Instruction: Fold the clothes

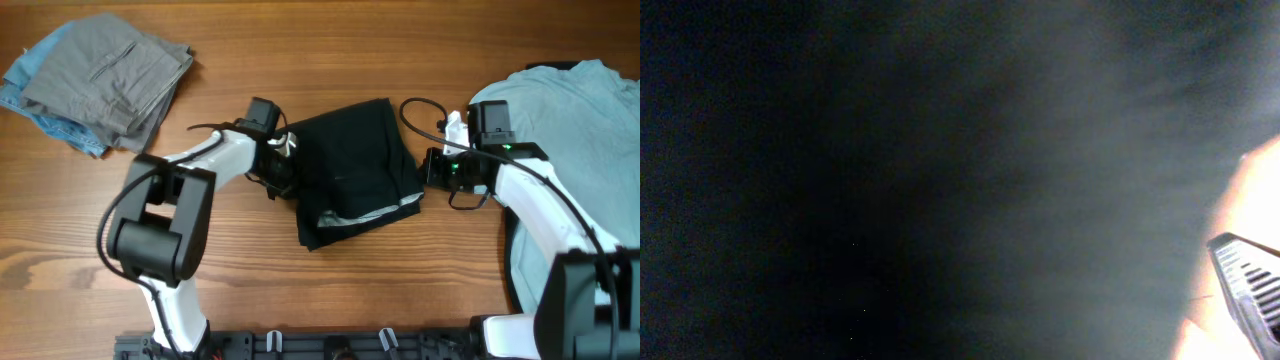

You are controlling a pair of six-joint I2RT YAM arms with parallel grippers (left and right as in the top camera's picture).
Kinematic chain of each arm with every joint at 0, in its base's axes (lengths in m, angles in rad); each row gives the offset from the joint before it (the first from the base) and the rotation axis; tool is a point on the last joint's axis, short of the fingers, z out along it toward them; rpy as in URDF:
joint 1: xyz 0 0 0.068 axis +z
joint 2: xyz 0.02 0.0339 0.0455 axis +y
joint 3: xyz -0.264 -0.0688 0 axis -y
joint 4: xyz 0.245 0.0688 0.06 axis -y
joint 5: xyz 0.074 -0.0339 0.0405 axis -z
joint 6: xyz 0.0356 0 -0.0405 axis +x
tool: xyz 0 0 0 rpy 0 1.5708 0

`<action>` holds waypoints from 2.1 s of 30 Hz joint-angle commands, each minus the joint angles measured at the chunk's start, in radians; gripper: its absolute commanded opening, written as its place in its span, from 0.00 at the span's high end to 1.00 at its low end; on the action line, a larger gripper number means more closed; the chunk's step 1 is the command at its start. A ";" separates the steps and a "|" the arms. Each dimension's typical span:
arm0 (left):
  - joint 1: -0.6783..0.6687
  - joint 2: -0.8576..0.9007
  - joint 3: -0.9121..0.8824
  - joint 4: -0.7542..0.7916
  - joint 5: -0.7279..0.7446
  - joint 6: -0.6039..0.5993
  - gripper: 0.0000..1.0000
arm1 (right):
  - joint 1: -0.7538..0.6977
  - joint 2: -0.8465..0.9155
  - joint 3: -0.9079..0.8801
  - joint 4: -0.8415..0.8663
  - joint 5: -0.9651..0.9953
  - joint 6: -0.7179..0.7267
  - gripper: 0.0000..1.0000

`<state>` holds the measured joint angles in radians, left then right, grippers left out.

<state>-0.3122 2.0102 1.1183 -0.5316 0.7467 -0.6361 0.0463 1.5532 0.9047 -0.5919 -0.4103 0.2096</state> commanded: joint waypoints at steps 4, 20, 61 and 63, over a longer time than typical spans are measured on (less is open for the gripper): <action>-0.081 0.046 -0.036 0.200 -0.248 0.066 0.60 | -0.005 0.023 -0.003 0.024 0.019 -0.023 0.96; 0.230 -0.114 0.634 -0.245 -0.207 0.323 0.96 | -0.005 0.025 -0.003 0.005 0.016 0.004 0.96; 0.175 -0.816 0.685 -0.874 -0.670 0.601 0.00 | -0.004 -0.992 0.133 -0.255 0.048 -0.015 0.00; 0.175 -0.818 0.685 -0.869 -0.670 0.601 0.00 | -0.004 -0.993 0.132 -0.260 0.048 -0.015 0.00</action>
<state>-0.1318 1.1786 1.7996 -1.4055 0.1150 -0.0086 0.0448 0.5678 1.0355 -0.8474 -0.3836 0.2001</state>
